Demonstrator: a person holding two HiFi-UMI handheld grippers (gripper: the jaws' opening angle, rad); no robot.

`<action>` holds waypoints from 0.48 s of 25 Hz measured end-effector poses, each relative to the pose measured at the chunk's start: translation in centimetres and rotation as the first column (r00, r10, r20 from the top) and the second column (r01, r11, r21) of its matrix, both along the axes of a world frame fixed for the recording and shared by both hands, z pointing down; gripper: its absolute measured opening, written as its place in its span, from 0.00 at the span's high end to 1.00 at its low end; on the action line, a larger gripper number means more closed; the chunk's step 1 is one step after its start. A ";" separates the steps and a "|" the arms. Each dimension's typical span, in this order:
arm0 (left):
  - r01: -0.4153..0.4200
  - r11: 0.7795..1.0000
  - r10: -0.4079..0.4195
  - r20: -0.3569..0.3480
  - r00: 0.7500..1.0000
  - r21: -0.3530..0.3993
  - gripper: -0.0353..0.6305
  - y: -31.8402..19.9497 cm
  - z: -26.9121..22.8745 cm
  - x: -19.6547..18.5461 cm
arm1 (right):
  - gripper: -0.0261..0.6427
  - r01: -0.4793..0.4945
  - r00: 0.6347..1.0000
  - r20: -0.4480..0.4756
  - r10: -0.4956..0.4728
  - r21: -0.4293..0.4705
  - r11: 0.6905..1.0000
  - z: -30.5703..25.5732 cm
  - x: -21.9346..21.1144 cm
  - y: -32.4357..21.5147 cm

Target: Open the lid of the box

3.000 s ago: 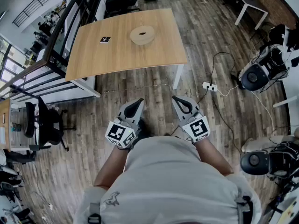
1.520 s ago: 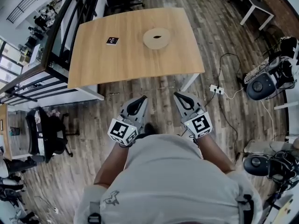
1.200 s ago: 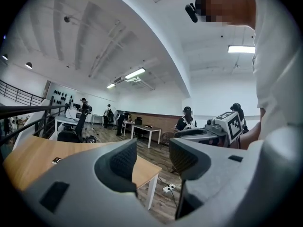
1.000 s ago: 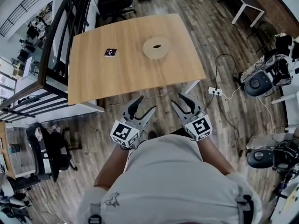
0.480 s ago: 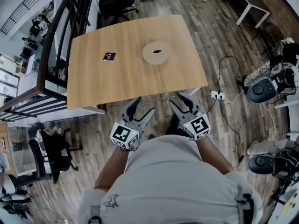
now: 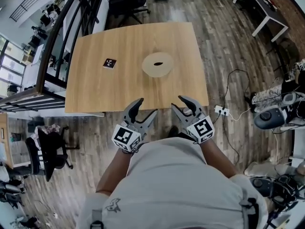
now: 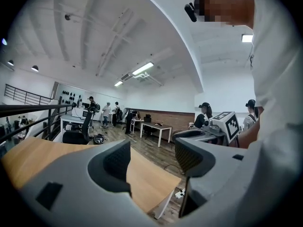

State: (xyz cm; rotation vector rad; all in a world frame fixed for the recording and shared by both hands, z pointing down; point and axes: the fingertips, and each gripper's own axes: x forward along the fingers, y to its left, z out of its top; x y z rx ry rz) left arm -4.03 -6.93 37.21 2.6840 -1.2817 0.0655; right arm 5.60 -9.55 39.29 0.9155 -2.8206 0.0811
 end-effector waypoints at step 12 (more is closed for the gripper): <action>0.018 0.998 -0.016 0.023 1.000 -0.063 0.52 -5.2 1.2 4.7 | 0.71 0.046 0.999 0.004 -0.046 -0.053 0.998 1.2 4.4 -5.6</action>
